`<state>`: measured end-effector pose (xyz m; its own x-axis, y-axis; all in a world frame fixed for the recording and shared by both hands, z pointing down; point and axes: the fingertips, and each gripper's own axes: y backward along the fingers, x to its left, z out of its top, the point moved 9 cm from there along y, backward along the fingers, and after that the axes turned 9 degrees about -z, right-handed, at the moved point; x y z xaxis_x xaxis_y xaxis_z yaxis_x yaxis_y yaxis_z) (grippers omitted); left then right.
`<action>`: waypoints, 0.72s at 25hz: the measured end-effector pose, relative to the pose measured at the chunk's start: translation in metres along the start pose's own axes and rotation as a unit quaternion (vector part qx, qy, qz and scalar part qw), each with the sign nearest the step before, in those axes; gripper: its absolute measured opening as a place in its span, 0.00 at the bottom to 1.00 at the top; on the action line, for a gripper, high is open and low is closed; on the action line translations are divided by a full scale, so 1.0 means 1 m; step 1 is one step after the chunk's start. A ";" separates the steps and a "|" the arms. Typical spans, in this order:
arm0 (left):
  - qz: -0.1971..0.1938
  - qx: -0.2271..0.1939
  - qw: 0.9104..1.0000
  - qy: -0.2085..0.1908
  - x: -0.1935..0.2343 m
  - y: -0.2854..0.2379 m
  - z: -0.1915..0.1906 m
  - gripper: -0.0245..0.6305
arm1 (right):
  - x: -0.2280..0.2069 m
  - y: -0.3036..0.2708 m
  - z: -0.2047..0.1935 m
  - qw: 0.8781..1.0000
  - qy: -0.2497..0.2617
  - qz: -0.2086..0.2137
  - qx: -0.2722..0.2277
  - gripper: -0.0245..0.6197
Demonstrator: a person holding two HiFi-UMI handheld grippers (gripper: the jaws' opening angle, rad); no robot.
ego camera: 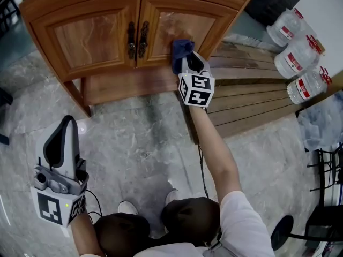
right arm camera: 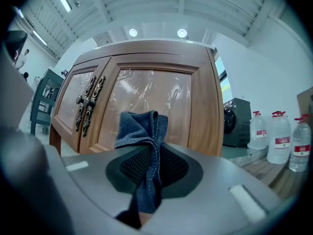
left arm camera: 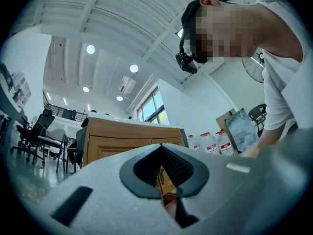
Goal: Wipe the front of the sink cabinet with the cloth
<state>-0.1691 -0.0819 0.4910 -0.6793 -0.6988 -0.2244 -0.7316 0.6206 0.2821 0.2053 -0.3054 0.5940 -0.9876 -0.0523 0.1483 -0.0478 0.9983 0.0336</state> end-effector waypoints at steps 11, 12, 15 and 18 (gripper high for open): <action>0.003 0.007 1.000 0.001 0.000 0.005 -0.001 0.04 | -0.052 0.000 -0.014 0.996 -0.059 -0.056 0.027 0.15; 0.002 0.007 1.000 0.001 0.000 0.005 -0.001 0.04 | -0.056 0.001 -0.015 0.996 -0.060 -0.060 0.027 0.15; -0.002 0.006 1.000 0.001 0.000 0.003 -0.001 0.04 | -0.068 0.006 -0.019 0.993 -0.084 -0.084 0.029 0.15; -0.004 0.009 1.000 0.001 -0.001 0.003 -0.002 0.04 | -0.081 0.005 -0.025 0.989 -0.100 -0.106 0.036 0.14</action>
<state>-0.1706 -0.0800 0.4944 -0.6735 -0.7042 -0.2245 -0.7377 0.6214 0.2640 0.2893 -0.2965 0.6073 -0.9637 -0.2617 -0.0534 -0.2605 0.9651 -0.0277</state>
